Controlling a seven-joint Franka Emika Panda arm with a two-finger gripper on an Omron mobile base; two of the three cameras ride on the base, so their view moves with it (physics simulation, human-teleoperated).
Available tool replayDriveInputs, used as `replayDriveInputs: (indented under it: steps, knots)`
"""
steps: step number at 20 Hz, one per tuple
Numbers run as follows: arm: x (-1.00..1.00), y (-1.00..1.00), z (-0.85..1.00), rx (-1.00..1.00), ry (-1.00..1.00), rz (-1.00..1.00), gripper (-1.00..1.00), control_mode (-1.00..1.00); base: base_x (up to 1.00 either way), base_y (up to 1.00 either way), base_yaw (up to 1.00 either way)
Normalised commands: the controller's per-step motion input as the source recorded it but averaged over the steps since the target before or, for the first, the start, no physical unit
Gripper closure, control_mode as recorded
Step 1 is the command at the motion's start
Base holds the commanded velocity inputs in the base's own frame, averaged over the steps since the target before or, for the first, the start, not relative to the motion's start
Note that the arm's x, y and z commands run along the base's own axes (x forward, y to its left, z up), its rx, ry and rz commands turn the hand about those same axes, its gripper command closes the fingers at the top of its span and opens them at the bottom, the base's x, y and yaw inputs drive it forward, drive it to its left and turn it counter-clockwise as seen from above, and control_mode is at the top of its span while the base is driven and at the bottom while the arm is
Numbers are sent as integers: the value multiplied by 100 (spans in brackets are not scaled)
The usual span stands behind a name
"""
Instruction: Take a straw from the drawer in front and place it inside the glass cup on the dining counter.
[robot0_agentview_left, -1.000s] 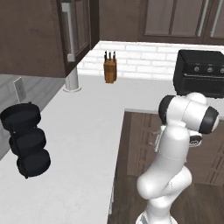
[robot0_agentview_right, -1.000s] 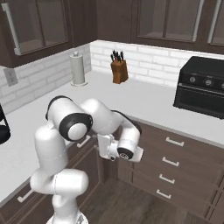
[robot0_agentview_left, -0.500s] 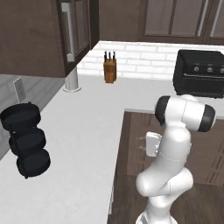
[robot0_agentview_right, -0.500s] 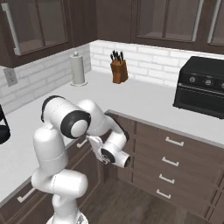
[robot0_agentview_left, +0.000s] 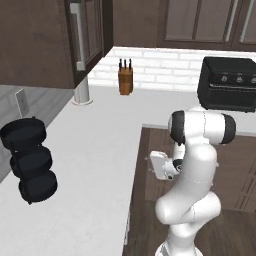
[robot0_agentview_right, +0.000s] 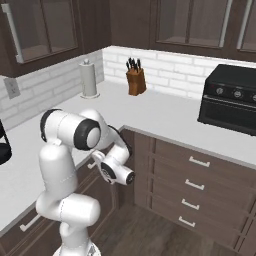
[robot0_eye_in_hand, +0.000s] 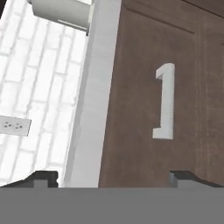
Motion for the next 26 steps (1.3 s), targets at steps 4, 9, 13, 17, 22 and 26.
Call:
replayDriveInputs:
  steps: [4,9,13,17,22,26]
  knots:
    - [21,6,-43,0,5,0,-100,-100,0,0,0]
    - [18,5,-37,0,0,0,-100,-100,0,0,0]
    - [23,5,-30,4,0,0,-100,-100,0,0,0]
    - [41,7,-28,9,0,0,-100,-100,0,0,0]
    - [46,13,-26,10,1,0,-100,-100,0,0,0]
    - [48,18,-33,6,5,0,-100,-100,0,0,0]
